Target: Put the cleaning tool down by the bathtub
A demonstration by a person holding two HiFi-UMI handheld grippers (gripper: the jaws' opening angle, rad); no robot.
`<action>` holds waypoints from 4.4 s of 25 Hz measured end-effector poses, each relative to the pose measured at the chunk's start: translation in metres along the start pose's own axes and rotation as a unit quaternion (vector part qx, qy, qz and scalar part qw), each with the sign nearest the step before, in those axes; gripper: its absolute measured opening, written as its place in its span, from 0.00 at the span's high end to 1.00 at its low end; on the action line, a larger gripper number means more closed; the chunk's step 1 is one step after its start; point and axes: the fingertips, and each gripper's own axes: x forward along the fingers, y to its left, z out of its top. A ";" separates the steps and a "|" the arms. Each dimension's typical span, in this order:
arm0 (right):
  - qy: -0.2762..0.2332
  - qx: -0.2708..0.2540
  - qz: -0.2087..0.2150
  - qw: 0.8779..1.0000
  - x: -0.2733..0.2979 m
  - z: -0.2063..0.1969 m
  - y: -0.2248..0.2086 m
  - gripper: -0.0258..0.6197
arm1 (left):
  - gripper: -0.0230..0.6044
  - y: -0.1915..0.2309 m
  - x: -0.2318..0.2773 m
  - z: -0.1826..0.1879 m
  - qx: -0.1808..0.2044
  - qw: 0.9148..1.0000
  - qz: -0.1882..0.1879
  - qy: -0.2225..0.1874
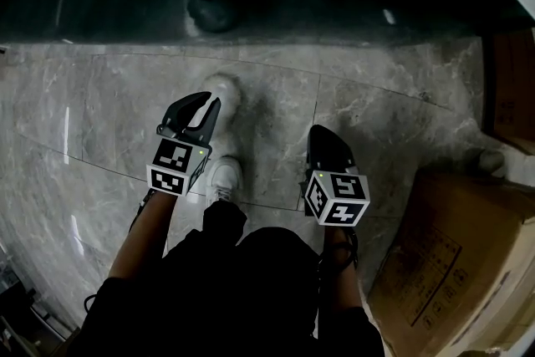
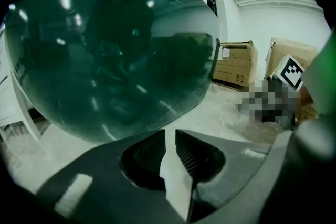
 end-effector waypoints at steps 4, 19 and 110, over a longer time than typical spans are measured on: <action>-0.007 -0.002 0.001 1.000 -0.004 0.013 0.006 0.92 | 0.95 -0.001 0.000 0.006 -0.005 1.000 -0.002 0.005; -0.033 -0.014 -0.014 0.999 -0.059 0.098 0.033 0.92 | 0.96 -0.014 -0.030 0.073 -0.006 1.000 -0.024 0.015; -0.282 -0.153 0.018 0.947 -0.618 0.513 0.274 0.94 | 0.96 -0.097 -0.591 0.550 -0.007 0.973 0.101 -0.206</action>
